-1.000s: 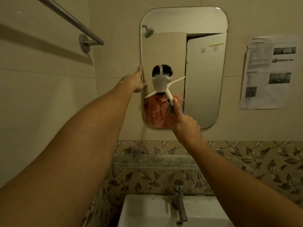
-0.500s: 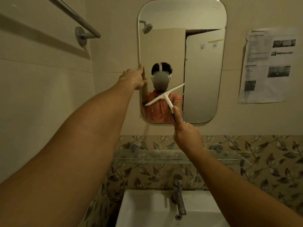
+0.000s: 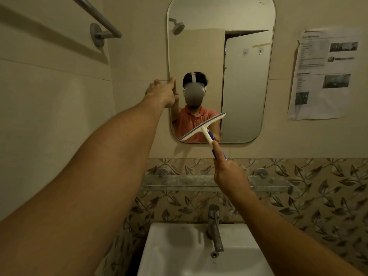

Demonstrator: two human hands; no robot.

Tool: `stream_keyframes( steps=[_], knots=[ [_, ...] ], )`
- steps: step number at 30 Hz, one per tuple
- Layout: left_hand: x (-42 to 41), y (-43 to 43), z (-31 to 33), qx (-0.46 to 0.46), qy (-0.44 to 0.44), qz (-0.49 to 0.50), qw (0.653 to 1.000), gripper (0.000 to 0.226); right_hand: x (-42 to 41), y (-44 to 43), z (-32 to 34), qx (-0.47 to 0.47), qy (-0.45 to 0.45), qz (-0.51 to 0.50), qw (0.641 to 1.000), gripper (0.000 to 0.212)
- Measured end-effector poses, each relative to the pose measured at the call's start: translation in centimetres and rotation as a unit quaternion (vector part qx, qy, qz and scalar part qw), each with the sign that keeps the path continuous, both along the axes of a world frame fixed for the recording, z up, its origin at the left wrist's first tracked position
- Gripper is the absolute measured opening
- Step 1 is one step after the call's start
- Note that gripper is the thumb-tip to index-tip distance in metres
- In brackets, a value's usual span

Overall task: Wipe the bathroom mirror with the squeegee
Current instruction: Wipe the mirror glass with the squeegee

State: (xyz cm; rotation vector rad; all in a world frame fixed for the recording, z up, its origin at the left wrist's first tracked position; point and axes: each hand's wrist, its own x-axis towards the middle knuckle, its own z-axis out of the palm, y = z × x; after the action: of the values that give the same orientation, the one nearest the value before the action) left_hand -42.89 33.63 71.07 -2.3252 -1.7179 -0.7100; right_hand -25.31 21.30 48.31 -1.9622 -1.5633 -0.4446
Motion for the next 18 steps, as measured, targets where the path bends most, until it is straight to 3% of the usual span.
stream_keyframes(
  steps=[9, 18],
  knots=[
    [-0.4, 0.1, 0.2, 0.001, 0.015, -0.002, 1.000, 0.070, 0.4, -1.5, 1.3, 0.015, 0.000, 0.027, 1.000, 0.067],
    [-1.3, -0.2, 3.3, 0.016, 0.097, -0.028, 0.995, 0.050, -1.0, 1.0, 11.2, 0.064, -0.128, 0.045, 0.989, 0.064]
  ],
)
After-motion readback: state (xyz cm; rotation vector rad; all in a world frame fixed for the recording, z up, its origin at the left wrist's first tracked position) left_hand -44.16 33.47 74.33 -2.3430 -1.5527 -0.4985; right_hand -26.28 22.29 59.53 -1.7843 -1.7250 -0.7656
